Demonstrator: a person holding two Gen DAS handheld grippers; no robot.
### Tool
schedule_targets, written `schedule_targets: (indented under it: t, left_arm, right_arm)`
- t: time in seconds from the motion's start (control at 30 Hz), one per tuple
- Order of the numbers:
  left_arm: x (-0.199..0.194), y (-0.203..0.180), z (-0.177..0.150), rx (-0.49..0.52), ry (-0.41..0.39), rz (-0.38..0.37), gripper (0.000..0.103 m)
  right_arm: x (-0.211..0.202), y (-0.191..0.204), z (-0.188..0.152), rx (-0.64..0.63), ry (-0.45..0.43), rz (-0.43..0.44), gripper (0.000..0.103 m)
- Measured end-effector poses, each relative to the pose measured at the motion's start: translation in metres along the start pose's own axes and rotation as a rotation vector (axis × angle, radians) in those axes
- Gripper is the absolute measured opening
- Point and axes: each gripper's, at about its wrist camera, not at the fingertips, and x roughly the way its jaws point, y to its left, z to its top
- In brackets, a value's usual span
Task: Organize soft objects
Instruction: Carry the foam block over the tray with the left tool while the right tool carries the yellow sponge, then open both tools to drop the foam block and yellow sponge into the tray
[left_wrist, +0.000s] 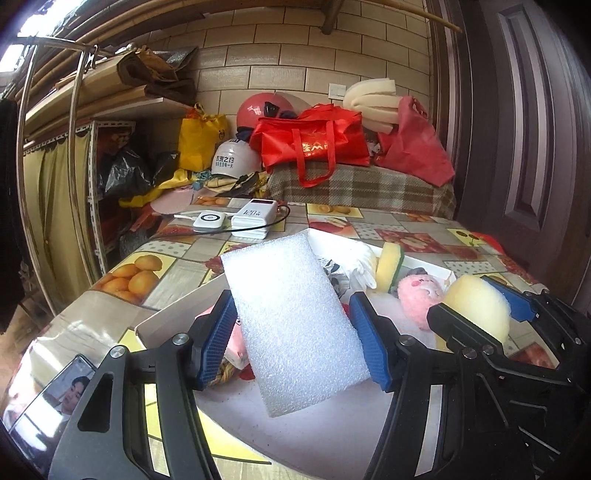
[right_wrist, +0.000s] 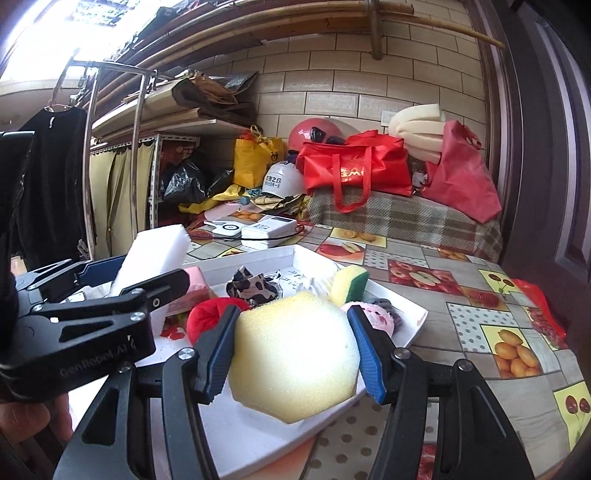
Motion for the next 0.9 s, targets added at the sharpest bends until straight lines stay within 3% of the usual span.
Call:
schedule_targets:
  t: [0.4,0.9]
  left_arm:
    - [0.039,0.001,0.007,0.008,0.108,0.019,0.063]
    - [0.048,-0.002,0.009,0.018,0.126,0.025,0.063]
  right_arm:
    - [0.042,-0.017,0.010,0.094,0.074,-0.044,0.060]
    - [0.046,-0.021,0.010,0.107,0.086,-0.045,0.060]
